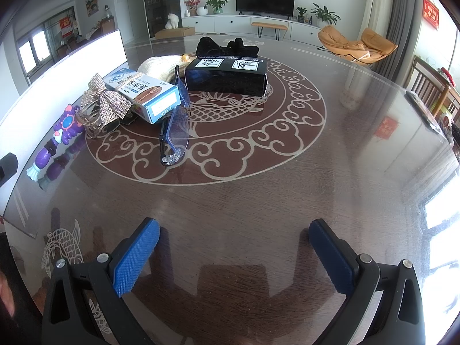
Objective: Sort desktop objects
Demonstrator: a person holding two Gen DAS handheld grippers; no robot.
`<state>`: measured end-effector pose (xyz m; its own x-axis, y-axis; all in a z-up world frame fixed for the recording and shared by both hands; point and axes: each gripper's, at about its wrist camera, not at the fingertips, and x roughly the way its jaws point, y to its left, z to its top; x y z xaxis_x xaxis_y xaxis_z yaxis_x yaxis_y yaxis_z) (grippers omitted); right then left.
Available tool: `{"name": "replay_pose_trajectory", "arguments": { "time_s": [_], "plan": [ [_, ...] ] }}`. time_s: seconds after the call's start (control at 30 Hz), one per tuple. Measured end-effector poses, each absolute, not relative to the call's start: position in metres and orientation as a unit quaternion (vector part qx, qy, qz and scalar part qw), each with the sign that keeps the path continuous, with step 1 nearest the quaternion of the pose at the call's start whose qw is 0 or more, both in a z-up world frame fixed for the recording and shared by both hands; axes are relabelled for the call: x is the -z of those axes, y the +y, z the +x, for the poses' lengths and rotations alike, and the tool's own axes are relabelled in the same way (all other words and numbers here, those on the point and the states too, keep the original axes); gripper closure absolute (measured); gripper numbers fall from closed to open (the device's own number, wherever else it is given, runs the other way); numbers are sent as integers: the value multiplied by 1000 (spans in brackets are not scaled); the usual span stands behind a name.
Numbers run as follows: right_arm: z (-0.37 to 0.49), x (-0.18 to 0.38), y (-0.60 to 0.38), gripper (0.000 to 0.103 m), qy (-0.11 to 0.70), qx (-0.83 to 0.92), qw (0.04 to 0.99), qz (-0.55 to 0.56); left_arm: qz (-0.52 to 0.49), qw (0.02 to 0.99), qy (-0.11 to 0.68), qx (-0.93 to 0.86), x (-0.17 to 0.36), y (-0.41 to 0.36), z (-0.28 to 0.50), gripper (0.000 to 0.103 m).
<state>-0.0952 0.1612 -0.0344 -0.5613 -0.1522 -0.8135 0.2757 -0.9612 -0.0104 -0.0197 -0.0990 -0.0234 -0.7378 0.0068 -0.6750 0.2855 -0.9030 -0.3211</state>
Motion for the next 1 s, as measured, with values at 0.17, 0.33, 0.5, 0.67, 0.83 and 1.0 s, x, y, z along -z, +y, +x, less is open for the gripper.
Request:
{"name": "replay_pose_trajectory", "arguments": {
  "time_s": [0.17, 0.33, 0.5, 0.67, 0.83, 1.0],
  "plan": [
    [-95, 35, 161, 0, 68, 881, 121, 452, 389, 77, 262, 880, 43, -123, -41, 0],
    [-95, 35, 161, 0, 68, 881, 121, 452, 434, 72, 160, 884, 48, -103, -81, 0],
    [-95, 35, 161, 0, 68, 881, 121, 452, 455, 71, 106, 881, 57, -95, -101, 0],
    [-95, 35, 161, 0, 68, 881, 121, 452, 457, 82, 74, 883, 60, -91, -99, 0],
    [-95, 35, 161, 0, 68, 881, 121, 452, 461, 87, 48, 882, 63, -85, -100, 0],
    [-95, 35, 161, 0, 69, 881, 121, 452, 460, 89, 48, 882, 63, -86, -100, 0]
  ]
}}
